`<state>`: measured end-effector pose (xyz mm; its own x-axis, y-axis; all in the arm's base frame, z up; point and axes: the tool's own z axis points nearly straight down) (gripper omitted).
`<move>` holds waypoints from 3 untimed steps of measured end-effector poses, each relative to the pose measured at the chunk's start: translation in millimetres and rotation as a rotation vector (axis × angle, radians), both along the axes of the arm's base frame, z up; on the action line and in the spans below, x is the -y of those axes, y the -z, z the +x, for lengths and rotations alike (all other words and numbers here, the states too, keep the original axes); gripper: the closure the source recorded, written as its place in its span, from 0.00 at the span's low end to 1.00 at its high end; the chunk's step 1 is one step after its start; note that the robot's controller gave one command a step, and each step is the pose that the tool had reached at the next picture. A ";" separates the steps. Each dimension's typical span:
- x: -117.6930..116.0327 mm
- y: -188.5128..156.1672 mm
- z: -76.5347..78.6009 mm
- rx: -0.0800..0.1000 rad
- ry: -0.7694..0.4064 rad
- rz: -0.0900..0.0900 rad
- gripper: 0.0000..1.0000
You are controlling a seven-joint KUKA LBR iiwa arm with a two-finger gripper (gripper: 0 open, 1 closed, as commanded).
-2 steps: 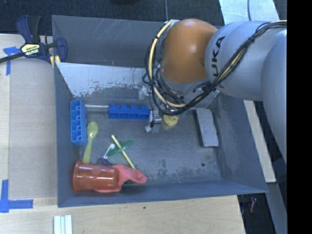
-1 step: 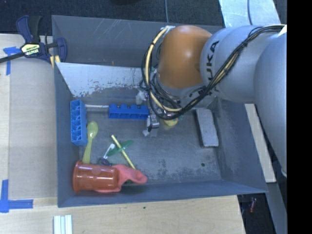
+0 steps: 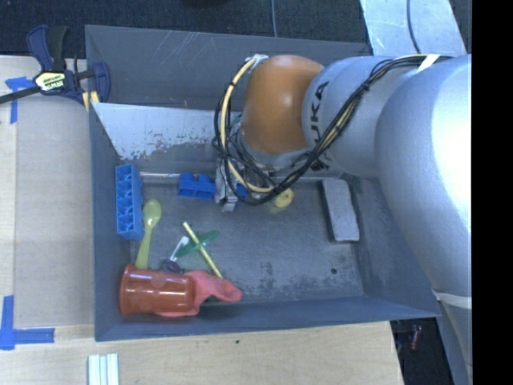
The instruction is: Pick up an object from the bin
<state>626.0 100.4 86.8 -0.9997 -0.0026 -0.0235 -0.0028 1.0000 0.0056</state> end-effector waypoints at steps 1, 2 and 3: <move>0.1 0.8 -0.7 -0.003 0.000 -0.001 0.00; 0.1 -1.1 0.8 0.002 0.000 0.000 1.00; 0.1 -1.1 0.8 0.002 0.000 0.000 1.00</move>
Offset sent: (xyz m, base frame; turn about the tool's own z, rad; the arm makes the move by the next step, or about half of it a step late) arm 0.0000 0.0000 0.0000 0.0000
